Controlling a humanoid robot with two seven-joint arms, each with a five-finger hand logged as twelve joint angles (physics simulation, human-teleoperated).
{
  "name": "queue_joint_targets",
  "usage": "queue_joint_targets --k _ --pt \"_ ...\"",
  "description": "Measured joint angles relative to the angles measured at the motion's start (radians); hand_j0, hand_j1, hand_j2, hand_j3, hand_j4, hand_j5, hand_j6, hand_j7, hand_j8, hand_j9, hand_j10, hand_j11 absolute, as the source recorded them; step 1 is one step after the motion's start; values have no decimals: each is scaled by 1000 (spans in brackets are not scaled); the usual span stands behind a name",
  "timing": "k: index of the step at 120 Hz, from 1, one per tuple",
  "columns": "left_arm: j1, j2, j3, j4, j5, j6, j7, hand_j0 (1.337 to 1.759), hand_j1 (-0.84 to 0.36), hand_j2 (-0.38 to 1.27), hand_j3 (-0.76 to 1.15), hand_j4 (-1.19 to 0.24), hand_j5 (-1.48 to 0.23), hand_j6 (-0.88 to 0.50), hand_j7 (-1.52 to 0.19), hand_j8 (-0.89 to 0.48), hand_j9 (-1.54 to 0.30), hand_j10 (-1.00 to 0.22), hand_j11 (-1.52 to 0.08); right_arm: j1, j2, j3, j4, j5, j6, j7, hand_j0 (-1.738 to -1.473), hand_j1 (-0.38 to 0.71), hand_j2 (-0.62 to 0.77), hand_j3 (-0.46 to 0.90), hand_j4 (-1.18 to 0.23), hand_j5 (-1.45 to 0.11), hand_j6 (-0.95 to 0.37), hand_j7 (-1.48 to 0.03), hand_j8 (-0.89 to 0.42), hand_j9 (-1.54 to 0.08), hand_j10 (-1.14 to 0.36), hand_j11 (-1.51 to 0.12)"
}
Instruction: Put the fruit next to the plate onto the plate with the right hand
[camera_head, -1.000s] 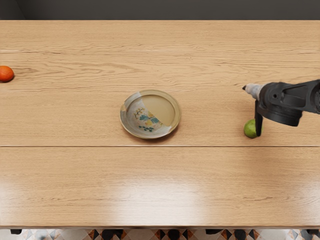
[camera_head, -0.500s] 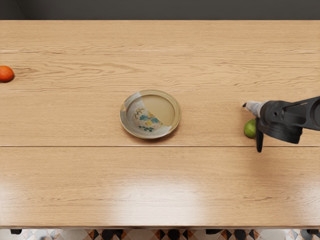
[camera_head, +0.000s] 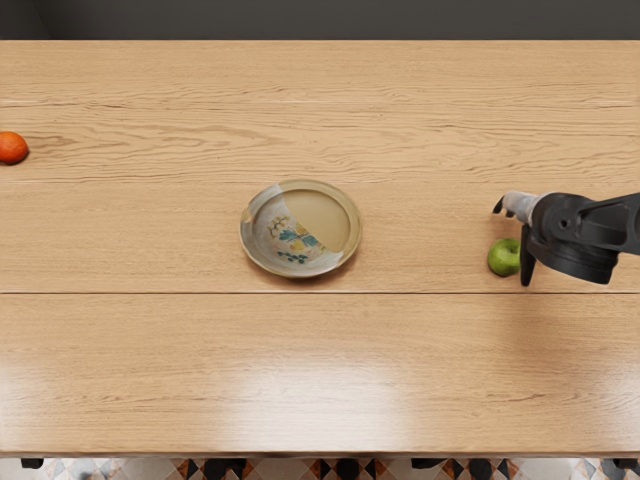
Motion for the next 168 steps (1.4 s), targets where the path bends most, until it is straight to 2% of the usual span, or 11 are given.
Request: queue_joint_targets --k 29,39,73,108,126,133,139,156,168 --pt "0 0 0 0 0 0 0 1658 334 3 0 -13 -17 -13 -17 -13 -17 -13 -17 17 0 0 19 -6 -5 0 -1658 -34 -51 0 -265 -343 -266 -342 -266 -343 -265 -343" --pt "0 0 -1 0 0 0 0 1658 334 3 0 -13 -17 -13 -17 -13 -17 -13 -17 26 3 -2 26 -44 -30 0 -1658 -26 -16 0 -280 -364 -281 -362 -280 -363 -279 -363" --pt "0 0 -1 0 0 0 0 1658 334 3 0 -13 -17 -14 -17 -13 -17 -13 -17 -10 19 4 33 -127 -63 -1 -1657 27 -21 0 -332 -445 -339 -436 -335 -442 -335 -440" --pt "0 0 -1 0 0 0 0 1658 334 3 0 -13 -17 -14 -17 -13 -17 -13 -17 -32 24 6 33 -138 -79 -1 -1657 190 -62 0 -468 -623 -474 -614 -469 -621 -470 -619" --pt "0 0 -2 0 0 0 0 1658 334 3 0 -13 -17 -14 -17 -13 -17 -13 -17 -41 26 7 33 -146 -81 -2 -1650 236 -36 -2 -566 -716 -462 -722 -399 -739 -556 -736" --pt "0 0 -2 -1 0 0 0 1658 334 3 0 -13 -17 -14 -17 -13 -17 -13 -17 -46 26 8 33 -150 -80 -4 -1644 254 -69 -4 -606 -750 -451 -764 -374 -777 -594 -773" --pt "0 0 -1 -1 0 0 0 1658 334 3 0 -13 -17 -14 -17 -14 -17 -13 -17 -48 26 9 33 -149 -80 -3 -1643 255 3 -1 -636 -790 -408 -805 -374 -817 -624 -813" --pt "0 0 -1 -1 0 0 0 1658 334 3 0 -13 -17 -14 -17 -13 -17 -13 -17 -48 25 19 36 -142 -79 -2 -1647 280 169 0 -695 -880 -420 -889 -399 -901 -669 -899" --pt "0 0 -1 -1 0 0 0 1658 334 3 0 -13 -17 -14 -17 -13 -17 -13 -17 -36 21 32 47 -137 -77 -1 -1650 274 218 0 -705 -931 -434 -920 -400 -937 -665 -937"
